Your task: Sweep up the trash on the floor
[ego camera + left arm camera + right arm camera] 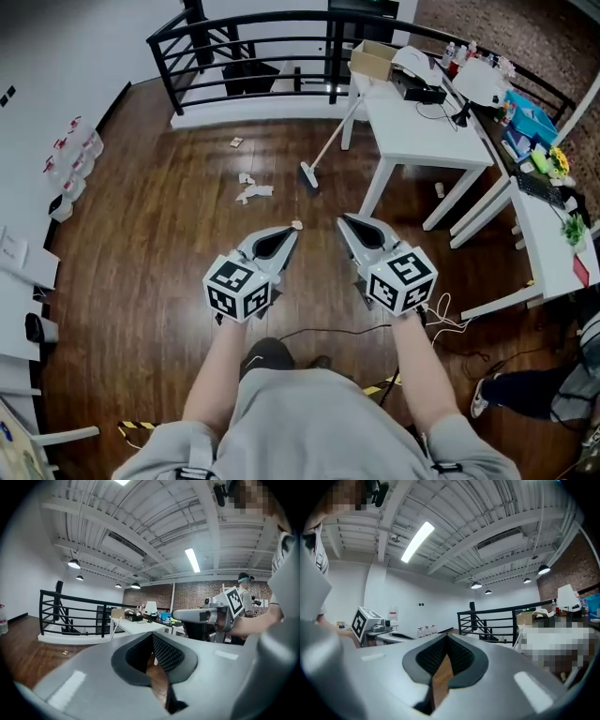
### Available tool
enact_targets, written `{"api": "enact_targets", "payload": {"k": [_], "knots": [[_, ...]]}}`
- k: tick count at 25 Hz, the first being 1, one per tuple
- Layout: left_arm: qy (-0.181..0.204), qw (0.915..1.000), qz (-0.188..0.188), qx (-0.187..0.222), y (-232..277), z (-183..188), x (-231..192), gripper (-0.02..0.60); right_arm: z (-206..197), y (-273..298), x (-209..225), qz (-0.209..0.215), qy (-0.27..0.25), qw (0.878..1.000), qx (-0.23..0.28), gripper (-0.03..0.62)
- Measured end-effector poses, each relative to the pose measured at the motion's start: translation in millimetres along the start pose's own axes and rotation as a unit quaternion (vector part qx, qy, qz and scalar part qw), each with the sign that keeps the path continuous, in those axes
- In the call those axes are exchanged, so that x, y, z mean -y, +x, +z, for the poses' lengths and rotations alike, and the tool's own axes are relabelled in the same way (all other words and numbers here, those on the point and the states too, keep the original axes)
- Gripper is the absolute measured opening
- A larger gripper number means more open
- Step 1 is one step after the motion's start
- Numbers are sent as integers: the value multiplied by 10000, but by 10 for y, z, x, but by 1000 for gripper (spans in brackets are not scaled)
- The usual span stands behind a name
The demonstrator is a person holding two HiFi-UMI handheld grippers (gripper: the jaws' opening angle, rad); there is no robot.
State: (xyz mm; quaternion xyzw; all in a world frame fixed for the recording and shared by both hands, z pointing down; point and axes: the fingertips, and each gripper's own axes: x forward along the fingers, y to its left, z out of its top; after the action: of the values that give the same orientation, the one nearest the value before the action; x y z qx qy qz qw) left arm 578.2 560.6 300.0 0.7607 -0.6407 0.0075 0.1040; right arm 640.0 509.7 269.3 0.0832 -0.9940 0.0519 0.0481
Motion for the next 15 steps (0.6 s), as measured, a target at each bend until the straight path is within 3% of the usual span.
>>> {"api": "enact_targets", "payload": {"k": [9,15], "knots": [[-49,9996,-229,-124,935,26,-272,5,-28,262,886,-196,127,9997,-12,0],[-152,9987,-492,6,1903,192,-825,5,94,805,1780,-427,9,9990,-117,0]]}}
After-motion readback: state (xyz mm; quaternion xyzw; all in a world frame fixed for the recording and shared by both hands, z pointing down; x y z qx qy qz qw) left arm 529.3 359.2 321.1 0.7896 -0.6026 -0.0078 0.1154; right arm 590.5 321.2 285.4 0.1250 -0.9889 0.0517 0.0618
